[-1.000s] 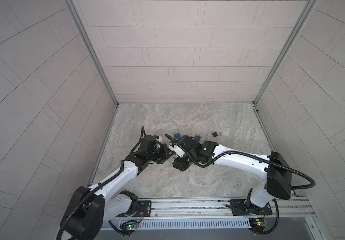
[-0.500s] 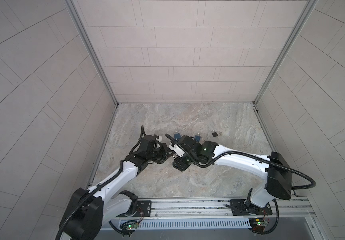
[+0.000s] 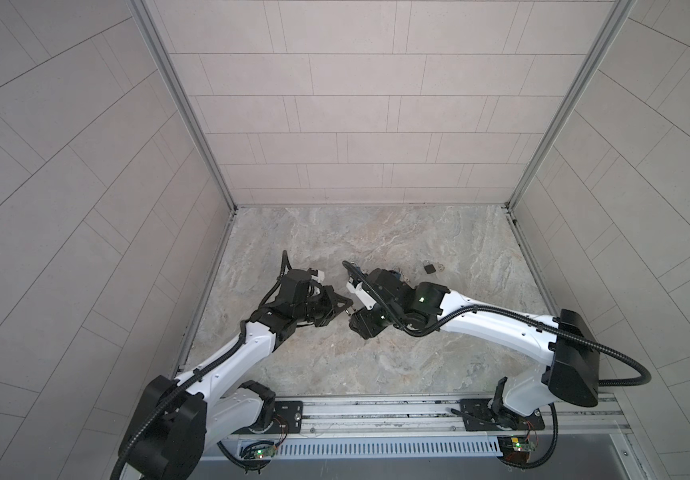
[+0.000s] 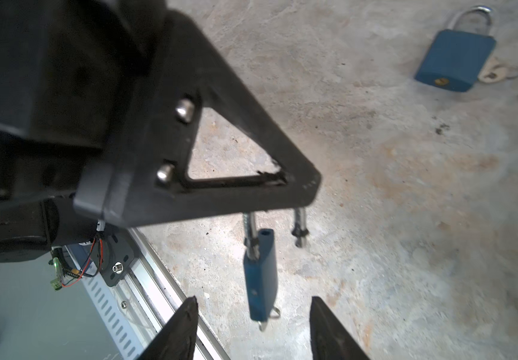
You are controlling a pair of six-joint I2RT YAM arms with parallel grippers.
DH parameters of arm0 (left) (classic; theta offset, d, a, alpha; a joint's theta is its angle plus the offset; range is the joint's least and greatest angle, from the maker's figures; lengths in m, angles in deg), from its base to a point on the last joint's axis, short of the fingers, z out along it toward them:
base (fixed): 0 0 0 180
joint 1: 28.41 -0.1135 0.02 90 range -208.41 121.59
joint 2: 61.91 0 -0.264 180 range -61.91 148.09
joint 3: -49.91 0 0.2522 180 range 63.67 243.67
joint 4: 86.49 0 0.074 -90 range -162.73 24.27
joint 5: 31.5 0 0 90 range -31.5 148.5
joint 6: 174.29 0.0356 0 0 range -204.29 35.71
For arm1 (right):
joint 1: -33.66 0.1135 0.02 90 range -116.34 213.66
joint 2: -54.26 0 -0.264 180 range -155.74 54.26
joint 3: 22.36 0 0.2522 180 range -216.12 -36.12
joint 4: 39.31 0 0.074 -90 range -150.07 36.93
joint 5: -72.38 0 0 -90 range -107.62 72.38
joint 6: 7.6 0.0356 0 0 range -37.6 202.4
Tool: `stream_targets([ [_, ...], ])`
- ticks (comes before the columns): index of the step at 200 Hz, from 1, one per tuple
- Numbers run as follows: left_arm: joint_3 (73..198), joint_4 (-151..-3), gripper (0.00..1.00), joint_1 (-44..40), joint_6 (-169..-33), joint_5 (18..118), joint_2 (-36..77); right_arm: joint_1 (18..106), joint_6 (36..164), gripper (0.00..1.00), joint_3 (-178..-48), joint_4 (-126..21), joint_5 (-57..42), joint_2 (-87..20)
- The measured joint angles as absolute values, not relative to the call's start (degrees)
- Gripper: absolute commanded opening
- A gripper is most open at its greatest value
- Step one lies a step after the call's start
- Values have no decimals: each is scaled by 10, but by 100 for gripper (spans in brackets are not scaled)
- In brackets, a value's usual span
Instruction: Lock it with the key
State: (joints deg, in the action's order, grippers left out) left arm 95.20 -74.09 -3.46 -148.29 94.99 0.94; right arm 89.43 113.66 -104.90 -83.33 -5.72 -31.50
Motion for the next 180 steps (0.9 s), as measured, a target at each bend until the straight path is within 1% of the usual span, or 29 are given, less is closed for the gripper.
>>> stream_targets([
  [26,952,-749,0,-35,-1488,941,-2,871,1259,59,-966,-800,-74,-224],
  [50,952,-765,0,-35,-1491,933,-6,872,1399,58,-849,-720,-86,-135],
  [80,952,-791,0,-34,-1501,927,-2,894,1539,58,-753,-633,-106,-85],
  [124,952,-823,0,-31,-1520,908,-3,896,1651,57,-723,-514,-115,-78],
  [156,952,-834,0,-29,-1533,890,-21,901,1694,55,-723,-410,-108,-127],
  [180,952,-840,0,-29,-1538,883,-32,903,1708,56,-723,-375,-103,-150],
])
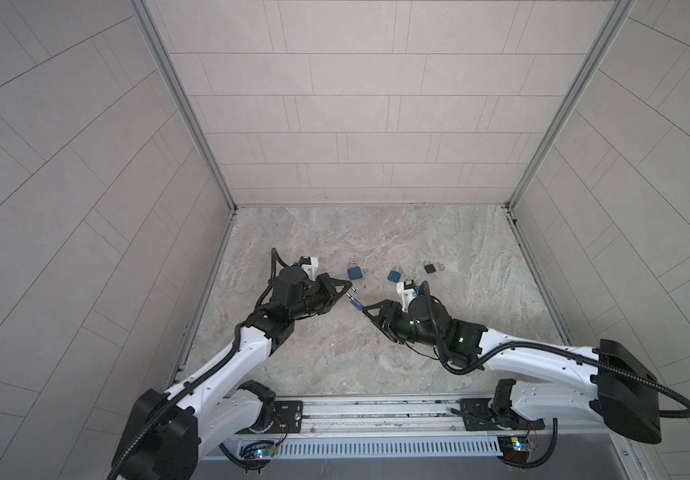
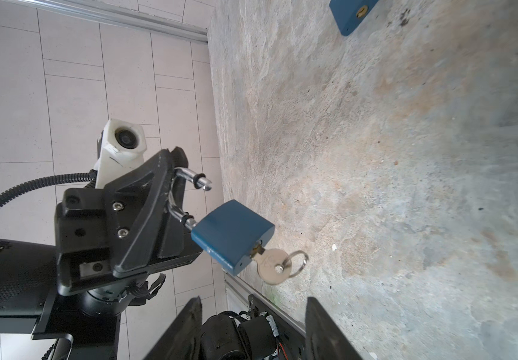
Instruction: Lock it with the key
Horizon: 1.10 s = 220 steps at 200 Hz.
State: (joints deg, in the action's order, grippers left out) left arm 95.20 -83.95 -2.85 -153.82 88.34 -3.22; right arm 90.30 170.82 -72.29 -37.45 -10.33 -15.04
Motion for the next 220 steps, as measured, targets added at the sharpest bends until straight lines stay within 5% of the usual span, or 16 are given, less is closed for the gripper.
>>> stream_targets([
  [220,919,-878,0,-29,-1576,869,-72,884,1741,51,-723,-231,-81,-208],
])
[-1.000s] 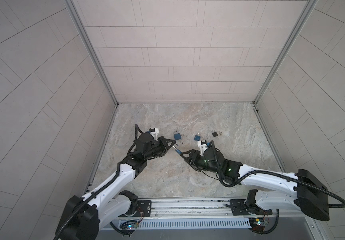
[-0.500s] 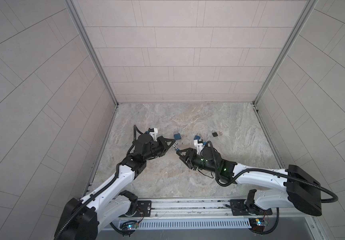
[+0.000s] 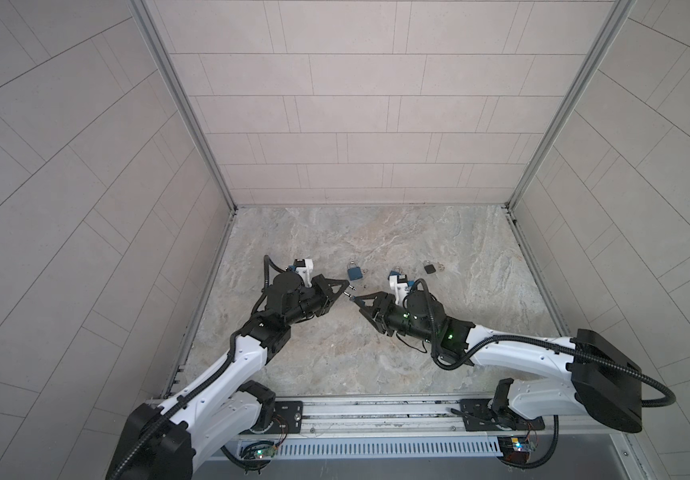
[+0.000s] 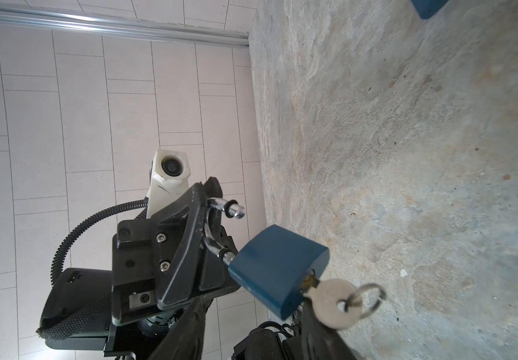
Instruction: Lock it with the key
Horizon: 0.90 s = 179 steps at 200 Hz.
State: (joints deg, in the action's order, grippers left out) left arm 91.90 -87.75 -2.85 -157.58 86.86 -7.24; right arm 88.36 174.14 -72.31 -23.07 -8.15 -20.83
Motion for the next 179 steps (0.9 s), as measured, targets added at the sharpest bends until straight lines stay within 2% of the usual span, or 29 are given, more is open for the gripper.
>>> stream_targets([
  [179,910,-892,0,-28,-1598,846,-95,912,1761,56,-686,-193,-99,-211],
])
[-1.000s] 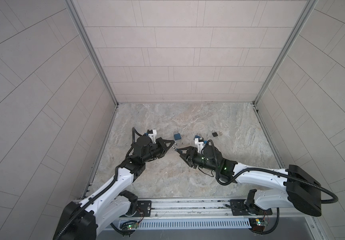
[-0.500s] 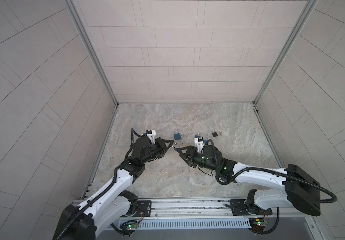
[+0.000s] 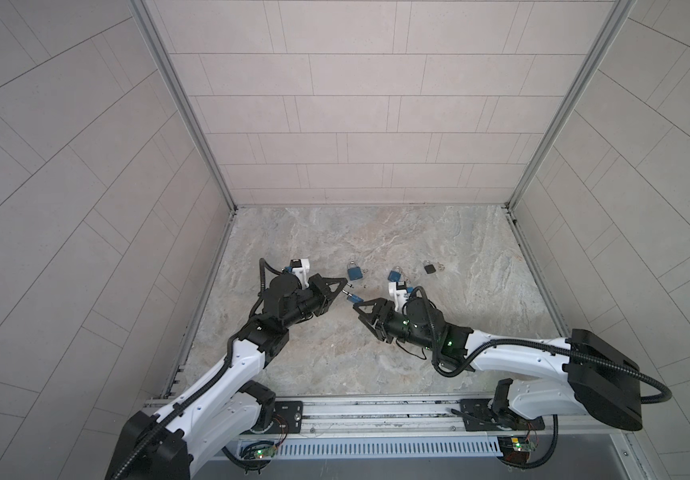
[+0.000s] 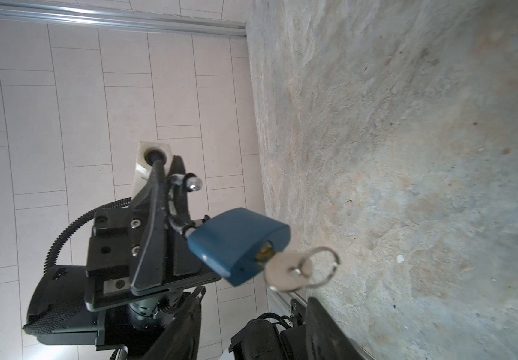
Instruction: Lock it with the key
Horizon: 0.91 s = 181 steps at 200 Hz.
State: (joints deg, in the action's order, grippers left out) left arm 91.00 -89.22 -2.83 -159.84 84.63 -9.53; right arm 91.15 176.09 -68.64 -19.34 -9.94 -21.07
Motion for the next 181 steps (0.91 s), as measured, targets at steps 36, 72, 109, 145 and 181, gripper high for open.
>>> stream_targets([
  [36,910,-892,0,-28,-1599,846,-99,912,1761,56,-687,-172,-100,-227],
  [72,910,-892,0,-28,-1600,846,-101,911,1762,57,-700,-152,-99,-243],
  [109,910,-892,0,-28,-1604,846,-106,905,1761,57,-701,-137,-95,-249],
  [145,910,-891,0,-28,-1606,844,-112,885,1761,57,-701,-131,-88,-248],
  [181,910,-892,0,-28,-1610,844,-112,879,1758,57,-701,-130,-86,-245],
])
